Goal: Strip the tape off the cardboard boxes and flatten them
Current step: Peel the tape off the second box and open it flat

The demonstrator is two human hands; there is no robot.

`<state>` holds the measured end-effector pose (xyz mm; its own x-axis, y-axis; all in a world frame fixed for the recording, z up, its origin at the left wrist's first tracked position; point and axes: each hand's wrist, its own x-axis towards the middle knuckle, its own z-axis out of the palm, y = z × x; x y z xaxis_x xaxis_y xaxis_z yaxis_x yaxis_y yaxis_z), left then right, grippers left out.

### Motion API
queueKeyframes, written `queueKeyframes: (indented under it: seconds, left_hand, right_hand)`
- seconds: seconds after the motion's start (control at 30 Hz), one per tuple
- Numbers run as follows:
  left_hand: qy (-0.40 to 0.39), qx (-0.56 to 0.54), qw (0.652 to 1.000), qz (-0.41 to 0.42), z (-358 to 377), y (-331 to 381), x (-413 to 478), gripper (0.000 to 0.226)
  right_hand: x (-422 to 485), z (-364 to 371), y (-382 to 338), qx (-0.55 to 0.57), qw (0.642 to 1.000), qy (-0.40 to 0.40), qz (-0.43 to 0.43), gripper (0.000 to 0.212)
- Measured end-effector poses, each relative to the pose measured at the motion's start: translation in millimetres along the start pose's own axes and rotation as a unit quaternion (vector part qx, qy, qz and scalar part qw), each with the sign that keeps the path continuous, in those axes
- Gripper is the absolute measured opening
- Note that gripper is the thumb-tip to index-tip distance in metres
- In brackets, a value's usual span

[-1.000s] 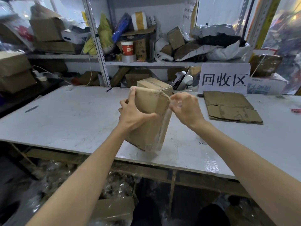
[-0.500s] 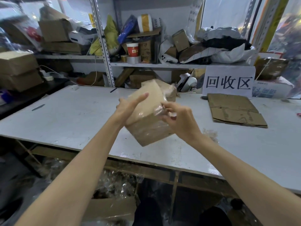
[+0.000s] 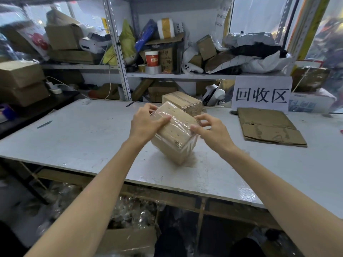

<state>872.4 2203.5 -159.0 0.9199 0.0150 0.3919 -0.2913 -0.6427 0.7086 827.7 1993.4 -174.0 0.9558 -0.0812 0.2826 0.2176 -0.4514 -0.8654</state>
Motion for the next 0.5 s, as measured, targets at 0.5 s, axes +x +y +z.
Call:
queueKeyframes:
  seconds: [0.5]
  left_hand:
    - [-0.096,-0.205,0.973,-0.041,22.9,7.4,-11.2,0.066]
  right_hand:
    - [-15.5,-11.5,14.7,-0.039,0.988,0.092,-0.121,0.016]
